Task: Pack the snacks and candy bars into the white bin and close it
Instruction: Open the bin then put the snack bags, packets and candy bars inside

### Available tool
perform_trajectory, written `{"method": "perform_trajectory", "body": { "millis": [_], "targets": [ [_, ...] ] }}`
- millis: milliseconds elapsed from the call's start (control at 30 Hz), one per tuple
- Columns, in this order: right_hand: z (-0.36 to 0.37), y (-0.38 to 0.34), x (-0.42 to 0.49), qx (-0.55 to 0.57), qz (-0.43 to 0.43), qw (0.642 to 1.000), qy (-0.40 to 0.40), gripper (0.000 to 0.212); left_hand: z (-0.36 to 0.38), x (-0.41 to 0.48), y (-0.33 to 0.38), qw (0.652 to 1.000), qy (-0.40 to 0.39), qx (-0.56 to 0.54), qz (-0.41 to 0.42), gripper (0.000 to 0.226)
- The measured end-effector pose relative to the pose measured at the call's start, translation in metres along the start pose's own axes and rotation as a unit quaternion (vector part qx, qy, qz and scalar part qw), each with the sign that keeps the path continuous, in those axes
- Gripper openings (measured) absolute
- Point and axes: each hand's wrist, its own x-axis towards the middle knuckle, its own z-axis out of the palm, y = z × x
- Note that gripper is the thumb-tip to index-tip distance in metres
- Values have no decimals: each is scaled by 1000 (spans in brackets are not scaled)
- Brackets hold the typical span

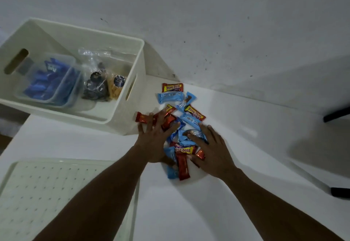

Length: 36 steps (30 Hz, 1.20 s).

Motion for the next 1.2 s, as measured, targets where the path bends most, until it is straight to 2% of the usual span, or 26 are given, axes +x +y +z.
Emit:
{"method": "perform_trajectory", "body": {
  "millis": [100,233,367,500,567,600,667,767,933,1033,1200],
  "targets": [
    [-4,19,3,4,-8,998,62,54,-3,10,15,1000,21,-4,-3,124],
    [-3,21,5,-17,9,993,116,36,-5,11,31,996,81,-41,7,81],
    [-5,15,2,-8,36,989,146,41,-2,9,46,997,59,-39,16,55],
    [-13,10,-1,23,47,984,169,27,-2,1,49,993,99,-33,63,48],
    [-18,6,-5,40,56,985,157,35,-7,-4,49,991,113,-27,71,42],
    [-21,4,-7,44,62,985,157,32,-11,-7,48,990,119,-25,70,40],
    [-27,-4,-10,42,71,983,167,21,-20,-14,46,988,135,-31,63,41],
    [-45,-18,-10,40,72,978,194,23,-38,-27,42,982,170,-41,66,49],
    [-100,-48,8,30,53,962,266,23,-103,-49,25,964,246,-26,101,36],
    [-141,-76,26,36,40,950,306,22,-152,-65,3,947,297,1,120,37],
    [-186,-153,74,52,-12,939,341,18,-213,-89,-76,928,358,12,100,35]
  ]
}}
